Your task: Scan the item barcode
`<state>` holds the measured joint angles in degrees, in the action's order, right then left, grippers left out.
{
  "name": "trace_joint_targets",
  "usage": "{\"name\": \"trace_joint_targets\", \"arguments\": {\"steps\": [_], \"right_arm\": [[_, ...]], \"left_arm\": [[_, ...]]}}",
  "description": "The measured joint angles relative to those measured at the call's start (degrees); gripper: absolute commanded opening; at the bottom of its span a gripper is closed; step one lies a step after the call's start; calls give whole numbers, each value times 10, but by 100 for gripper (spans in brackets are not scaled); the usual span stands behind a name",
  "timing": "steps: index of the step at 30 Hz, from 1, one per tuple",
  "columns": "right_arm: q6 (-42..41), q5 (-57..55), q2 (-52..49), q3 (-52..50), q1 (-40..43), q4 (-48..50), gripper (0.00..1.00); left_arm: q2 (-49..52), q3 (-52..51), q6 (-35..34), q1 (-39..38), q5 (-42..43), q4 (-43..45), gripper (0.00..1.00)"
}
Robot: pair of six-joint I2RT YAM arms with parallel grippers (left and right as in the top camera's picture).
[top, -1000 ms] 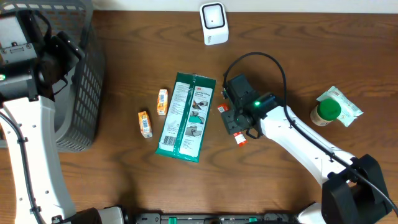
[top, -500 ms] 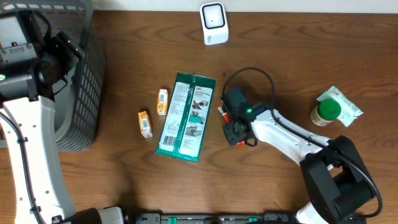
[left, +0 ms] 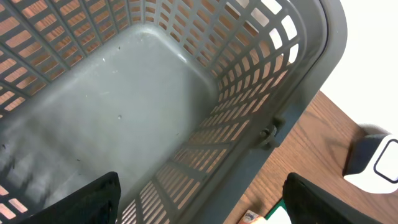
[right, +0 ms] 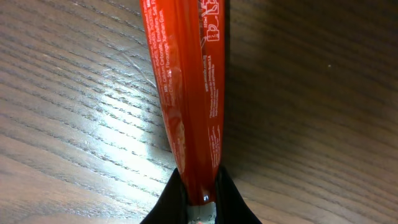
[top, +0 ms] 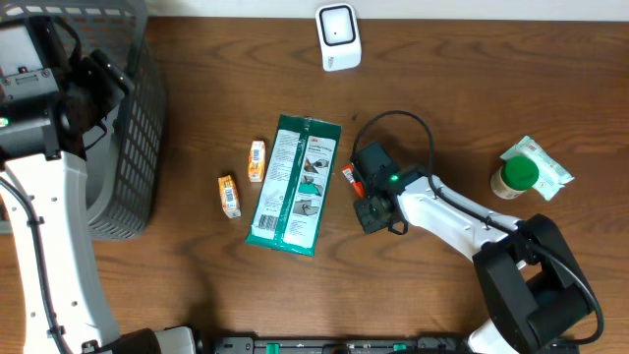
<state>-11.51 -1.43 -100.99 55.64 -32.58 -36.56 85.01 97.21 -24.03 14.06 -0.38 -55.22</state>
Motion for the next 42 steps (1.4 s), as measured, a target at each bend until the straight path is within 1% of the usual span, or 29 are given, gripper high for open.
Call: {"name": "trace_joint_targets", "arguments": {"steps": [8,12,17,21,22,23,27,29,32,36,37,38,42], "right_arm": [[0,3,6,2,0,-18,1],[0,25,37,12,9,-22,1],[0,101,111,26,47,5,1],[12,202,143,31,89,30,1],[18,233,144,32,100,33,1],[22,258,144,32,108,34,1],[38,329,144,32,137,30,1],[52,356,144,32,147,30,1],[65,394,144,32,156,30,1],[74,451,144,32,162,35,1],[74,466,144,32,163,43,1],[73,482,144,32,163,53,1],[34,540,144,32,168,121,1]], "left_arm": [[0,0,0,0,0,0,84],[0,0,0,0,0,0,84],[0,0,0,0,0,0,84],[0,0,0,0,0,0,84],[0,0,0,0,0,0,95],[0,0,0,0,2,0,98],[0,0,-2,0,65,-46,98],[1,0,5,-4,128,-67,99],[2,0,33,-22,198,-82,99],[7,-1,65,-89,263,-95,99],[8,-2,71,-109,274,-94,96],[10,-3,75,-130,282,-92,93],[11,-6,80,-197,277,-73,93]]}}
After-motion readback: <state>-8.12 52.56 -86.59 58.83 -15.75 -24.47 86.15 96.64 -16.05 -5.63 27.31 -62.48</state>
